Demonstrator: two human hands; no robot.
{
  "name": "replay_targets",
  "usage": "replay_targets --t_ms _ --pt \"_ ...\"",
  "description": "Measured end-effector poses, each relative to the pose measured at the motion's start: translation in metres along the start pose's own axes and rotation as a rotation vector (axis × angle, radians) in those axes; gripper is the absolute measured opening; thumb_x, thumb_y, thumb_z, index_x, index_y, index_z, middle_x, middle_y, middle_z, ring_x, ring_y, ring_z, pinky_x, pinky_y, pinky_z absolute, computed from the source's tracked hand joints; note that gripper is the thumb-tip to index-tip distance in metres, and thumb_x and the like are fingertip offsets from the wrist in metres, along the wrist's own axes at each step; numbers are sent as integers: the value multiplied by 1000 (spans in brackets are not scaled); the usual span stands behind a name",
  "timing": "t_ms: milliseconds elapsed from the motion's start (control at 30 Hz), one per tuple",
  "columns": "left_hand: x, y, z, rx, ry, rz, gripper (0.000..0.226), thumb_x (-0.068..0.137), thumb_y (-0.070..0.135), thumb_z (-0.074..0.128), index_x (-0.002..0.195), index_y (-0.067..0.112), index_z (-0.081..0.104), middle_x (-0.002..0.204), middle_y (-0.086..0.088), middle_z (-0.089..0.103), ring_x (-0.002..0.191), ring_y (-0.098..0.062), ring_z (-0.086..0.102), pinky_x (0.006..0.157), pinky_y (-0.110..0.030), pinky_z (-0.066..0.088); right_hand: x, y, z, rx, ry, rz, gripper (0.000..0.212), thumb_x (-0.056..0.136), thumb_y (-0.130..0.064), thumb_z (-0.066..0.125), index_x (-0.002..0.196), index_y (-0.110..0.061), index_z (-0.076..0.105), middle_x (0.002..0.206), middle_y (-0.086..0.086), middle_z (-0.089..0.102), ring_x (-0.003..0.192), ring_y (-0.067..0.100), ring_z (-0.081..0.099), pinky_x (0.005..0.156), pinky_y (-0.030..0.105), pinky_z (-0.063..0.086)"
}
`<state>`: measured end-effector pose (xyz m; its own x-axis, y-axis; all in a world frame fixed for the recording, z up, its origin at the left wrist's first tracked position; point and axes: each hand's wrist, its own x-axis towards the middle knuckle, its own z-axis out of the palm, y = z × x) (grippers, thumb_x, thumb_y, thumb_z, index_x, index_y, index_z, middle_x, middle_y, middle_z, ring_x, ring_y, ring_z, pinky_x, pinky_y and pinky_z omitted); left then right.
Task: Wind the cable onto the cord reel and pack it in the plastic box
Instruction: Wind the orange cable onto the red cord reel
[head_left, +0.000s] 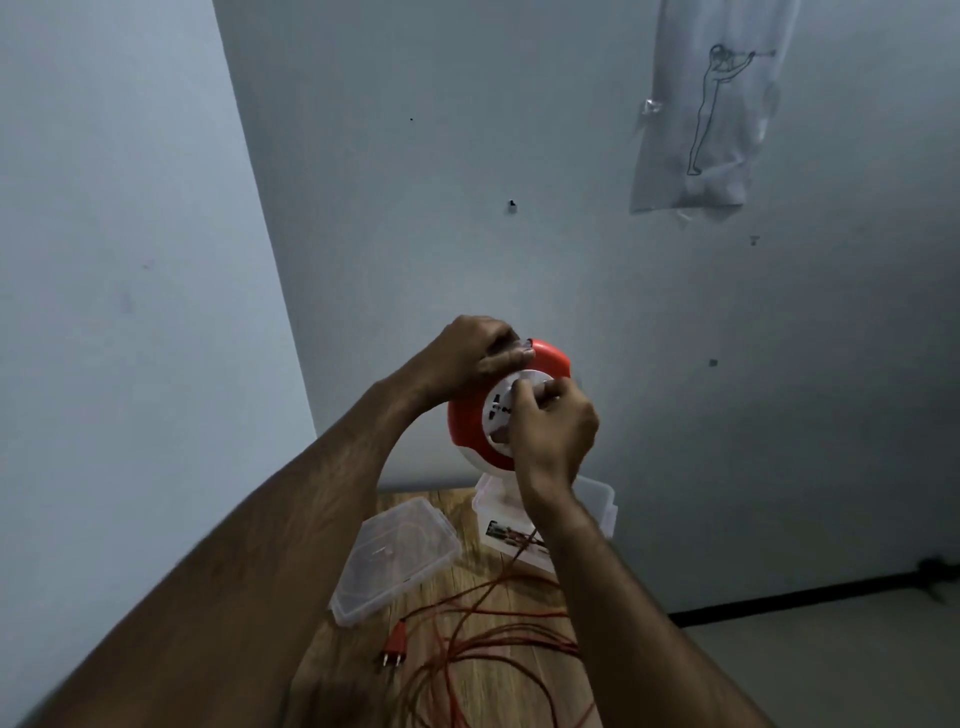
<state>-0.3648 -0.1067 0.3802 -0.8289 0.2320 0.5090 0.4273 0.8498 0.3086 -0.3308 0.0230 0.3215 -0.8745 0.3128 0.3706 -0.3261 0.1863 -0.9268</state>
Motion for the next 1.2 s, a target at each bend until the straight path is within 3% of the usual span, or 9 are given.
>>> replay_targets --t_ms 167,233,333,400,600,767,900,1100,1200 --pt "-1 1 -4 27 -28 13 47 99 47 59 108 3 71 100 -12 71 87 -23 68 77 -39 58 7 -5 -4 532 -60 620 12 97 -12 60 98 -1 64 80 15 73 61 26 75 60 35 63" --pt "-3 -1 -7 17 -24 3 47 100 47 58 108 2 71 99 -12 72 86 -23 68 77 -39 58 2 -3 -10 394 -108 357 12 98 -12 59 104 -1 62 77 11 72 61 25 74 57 35 62" --pt "-4 -4 -14 -1 -21 -18 44 100 45 59 107 3 72 97 -12 72 85 -23 69 76 -35 57 -1 10 -27 -243 -118 -605 26 95 -14 66 121 -15 58 105 6 69 65 13 67 54 26 57" --pt "-4 -7 -18 0 -30 -15 44 99 45 59 108 3 72 97 -12 72 85 -23 69 75 -32 55 3 21 -36 -539 -273 -921 46 90 -6 70 132 -17 55 128 15 58 61 13 60 49 19 49" --pt "-4 -9 -23 18 -46 -1 43 100 41 60 109 1 71 100 -14 73 86 -23 70 77 -34 58 15 31 -51 -861 -482 -1062 77 87 -4 69 150 -30 33 152 29 36 55 13 53 43 24 47" --pt "-5 -6 -28 -9 -32 4 41 100 41 61 109 2 71 99 -12 74 85 -21 72 78 -39 62 21 28 -51 -902 -457 -1180 77 87 -15 76 151 -30 36 143 31 46 57 19 60 42 24 45" --pt "-3 1 -32 -6 -5 6 39 100 40 61 107 3 71 96 -12 73 84 -23 71 72 -29 57 29 21 -47 -873 -391 -1239 67 90 -27 74 149 -28 43 129 31 53 60 26 62 47 34 54" --pt "3 13 -39 -61 118 22 42 100 43 60 104 2 71 95 -12 73 82 -21 69 67 -15 48 36 -5 -44 -704 -203 -1046 59 85 -46 67 136 -17 61 88 19 72 60 31 67 58 32 57" --pt "6 17 -38 -95 198 21 43 100 45 60 106 4 72 95 -8 74 81 -16 69 65 -5 45 36 -17 -41 -543 -124 -877 57 80 -50 71 124 -13 69 95 13 78 72 28 74 66 29 57"
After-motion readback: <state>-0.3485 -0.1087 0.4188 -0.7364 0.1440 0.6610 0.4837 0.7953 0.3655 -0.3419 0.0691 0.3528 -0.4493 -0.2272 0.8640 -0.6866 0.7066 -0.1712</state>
